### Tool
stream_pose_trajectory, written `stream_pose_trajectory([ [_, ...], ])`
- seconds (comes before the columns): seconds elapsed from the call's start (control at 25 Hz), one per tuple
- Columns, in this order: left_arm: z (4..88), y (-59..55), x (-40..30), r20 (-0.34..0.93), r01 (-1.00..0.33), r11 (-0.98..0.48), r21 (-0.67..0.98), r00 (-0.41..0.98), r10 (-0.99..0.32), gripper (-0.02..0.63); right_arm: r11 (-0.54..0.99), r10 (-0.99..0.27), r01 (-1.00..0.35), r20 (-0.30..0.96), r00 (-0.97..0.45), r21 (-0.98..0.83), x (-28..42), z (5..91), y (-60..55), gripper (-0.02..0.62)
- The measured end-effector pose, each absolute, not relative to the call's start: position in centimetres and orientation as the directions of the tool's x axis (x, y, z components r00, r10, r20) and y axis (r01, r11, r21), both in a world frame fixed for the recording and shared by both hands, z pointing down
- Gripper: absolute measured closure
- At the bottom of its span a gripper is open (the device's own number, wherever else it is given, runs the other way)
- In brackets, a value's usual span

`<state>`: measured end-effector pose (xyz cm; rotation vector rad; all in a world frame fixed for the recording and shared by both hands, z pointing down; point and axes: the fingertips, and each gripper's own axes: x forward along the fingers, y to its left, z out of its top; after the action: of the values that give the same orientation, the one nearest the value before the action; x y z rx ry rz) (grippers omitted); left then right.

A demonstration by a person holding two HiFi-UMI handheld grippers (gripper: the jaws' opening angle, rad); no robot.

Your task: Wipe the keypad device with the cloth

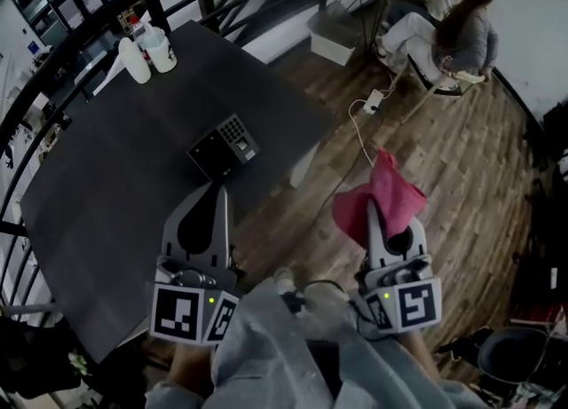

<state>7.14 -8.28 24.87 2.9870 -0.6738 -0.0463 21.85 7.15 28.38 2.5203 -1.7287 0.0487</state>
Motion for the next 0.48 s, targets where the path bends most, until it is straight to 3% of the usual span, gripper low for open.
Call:
stream_pose_trajectory([
  [0.48, 25.4, -10.1, 4.1, 0.007, -0.528, -0.846, 0.071, 0.849, -0.529, 0.6, -0.222, -0.967, -0.973, 0.11, 0.228, 0.066, 20.0, 29.2, 2.4, 0.568],
])
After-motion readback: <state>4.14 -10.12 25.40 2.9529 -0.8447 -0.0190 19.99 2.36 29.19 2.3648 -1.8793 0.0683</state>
